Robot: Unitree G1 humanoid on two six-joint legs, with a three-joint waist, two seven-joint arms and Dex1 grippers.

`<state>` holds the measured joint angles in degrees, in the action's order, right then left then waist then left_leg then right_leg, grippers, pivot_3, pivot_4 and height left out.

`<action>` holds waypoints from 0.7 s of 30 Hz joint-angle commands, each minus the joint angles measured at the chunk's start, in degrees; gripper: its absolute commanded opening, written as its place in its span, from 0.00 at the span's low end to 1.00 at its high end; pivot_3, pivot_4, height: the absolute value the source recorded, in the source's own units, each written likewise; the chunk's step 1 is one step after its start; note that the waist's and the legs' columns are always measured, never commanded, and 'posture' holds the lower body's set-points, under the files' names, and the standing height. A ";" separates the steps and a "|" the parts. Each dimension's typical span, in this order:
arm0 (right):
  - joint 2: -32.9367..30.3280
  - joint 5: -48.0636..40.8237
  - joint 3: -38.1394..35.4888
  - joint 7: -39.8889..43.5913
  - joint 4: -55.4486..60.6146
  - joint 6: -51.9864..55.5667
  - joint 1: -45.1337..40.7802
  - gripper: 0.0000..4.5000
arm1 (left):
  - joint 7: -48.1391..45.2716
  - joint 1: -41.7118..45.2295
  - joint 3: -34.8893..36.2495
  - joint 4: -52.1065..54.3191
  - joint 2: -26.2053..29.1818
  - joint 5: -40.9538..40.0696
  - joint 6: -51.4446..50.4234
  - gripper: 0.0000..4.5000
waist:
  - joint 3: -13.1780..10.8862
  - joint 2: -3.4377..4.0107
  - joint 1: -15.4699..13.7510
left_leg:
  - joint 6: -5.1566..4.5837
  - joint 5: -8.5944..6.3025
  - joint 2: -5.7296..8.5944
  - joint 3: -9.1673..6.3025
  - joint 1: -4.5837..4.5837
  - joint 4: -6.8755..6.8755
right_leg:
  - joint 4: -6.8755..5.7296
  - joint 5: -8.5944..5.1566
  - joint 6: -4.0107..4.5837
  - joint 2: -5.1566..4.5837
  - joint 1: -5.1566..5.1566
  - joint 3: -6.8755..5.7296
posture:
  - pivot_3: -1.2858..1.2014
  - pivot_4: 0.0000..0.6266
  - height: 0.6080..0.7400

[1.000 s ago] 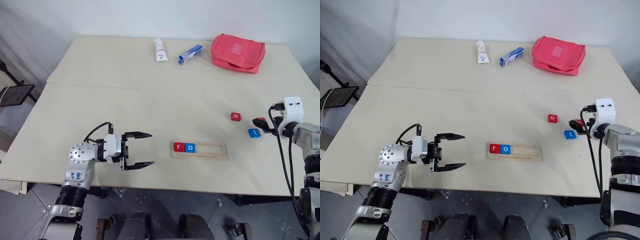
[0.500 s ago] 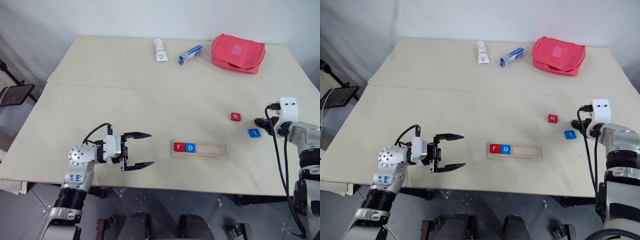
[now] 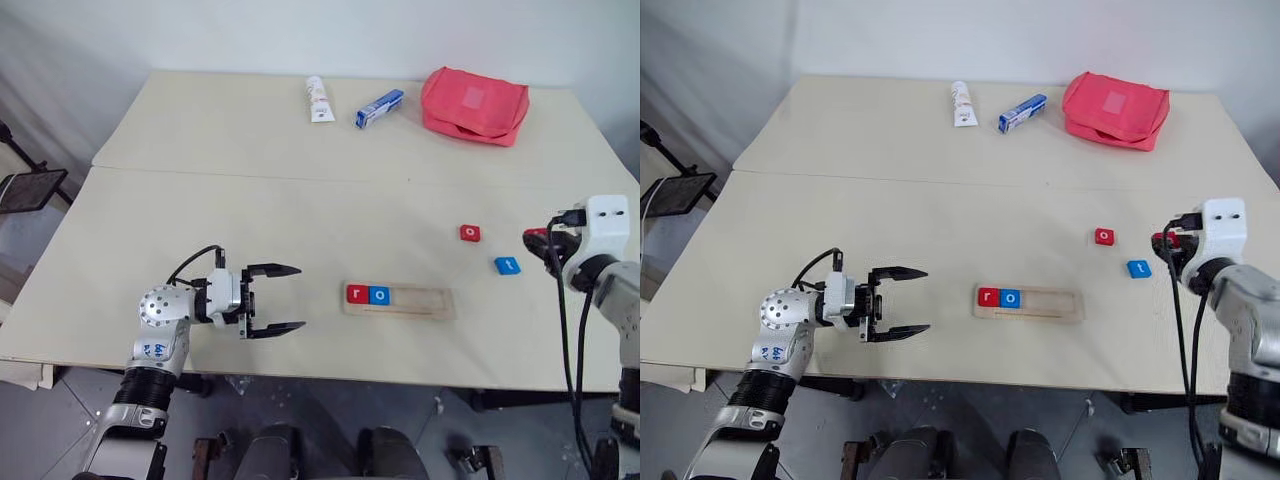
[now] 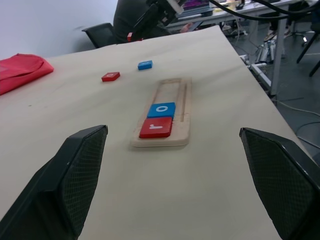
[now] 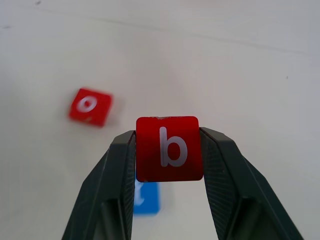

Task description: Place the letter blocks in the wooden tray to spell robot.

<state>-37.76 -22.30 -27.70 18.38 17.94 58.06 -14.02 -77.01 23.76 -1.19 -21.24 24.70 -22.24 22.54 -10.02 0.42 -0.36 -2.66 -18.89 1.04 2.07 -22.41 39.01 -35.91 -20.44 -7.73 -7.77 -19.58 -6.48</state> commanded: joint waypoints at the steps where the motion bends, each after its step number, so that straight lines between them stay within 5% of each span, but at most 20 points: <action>1: 5.62 -3.66 -5.39 -4.62 17.98 9.90 5.94 0.33 | -2.29 1.99 0.60 -1.73 -0.15 -1.43 1.10 1.00 | 0.00 0.00 -0.35 | 0.00 0.00 0.01 0.00 -0.01 -0.01 | 0.01 0.00 0.00 -0.01 -0.01 0.02 | 0.52 0.24 1.00; 7: 16.78 -3.60 -5.64 -9.83 30.79 16.87 13.75 0.33 | -4.04 3.82 0.93 -3.61 -0.29 -1.76 0.86 1.00 | 0.00 0.00 -0.48 | 0.00 0.00 0.09 0.03 0.03 0.00 | 0.00 0.00 0.00 0.01 -0.01 0.23 | 0.52 0.24 1.00; 19: 18.76 0.63 -0.62 -10.67 21.34 6.42 15.80 0.33 | -3.82 5.68 0.76 -5.07 -1.29 -0.91 1.75 1.00 | 0.00 0.00 0.34 | 0.00 0.00 0.11 0.07 0.09 -0.05 | -0.02 0.00 0.00 0.08 -0.02 0.32 | 0.52 0.24 1.00; 21: 18.57 0.85 -0.63 -10.71 20.27 5.41 15.39 0.49 | -3.71 5.55 0.80 -4.92 -1.22 -0.90 1.77 1.00 | 0.00 0.00 0.41 | 0.00 0.00 0.10 0.07 0.10 -0.05 | -0.02 0.00 0.00 0.09 -0.03 0.31 | 0.52 0.24 1.00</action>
<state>-18.48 -21.80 -27.73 7.73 37.46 65.39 1.68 -80.84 29.23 -0.97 -27.09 23.44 -22.84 23.71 -10.01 0.42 0.04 -2.66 -18.89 1.12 2.14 -22.31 38.96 -35.94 -20.44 -7.73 -7.68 -19.61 -6.19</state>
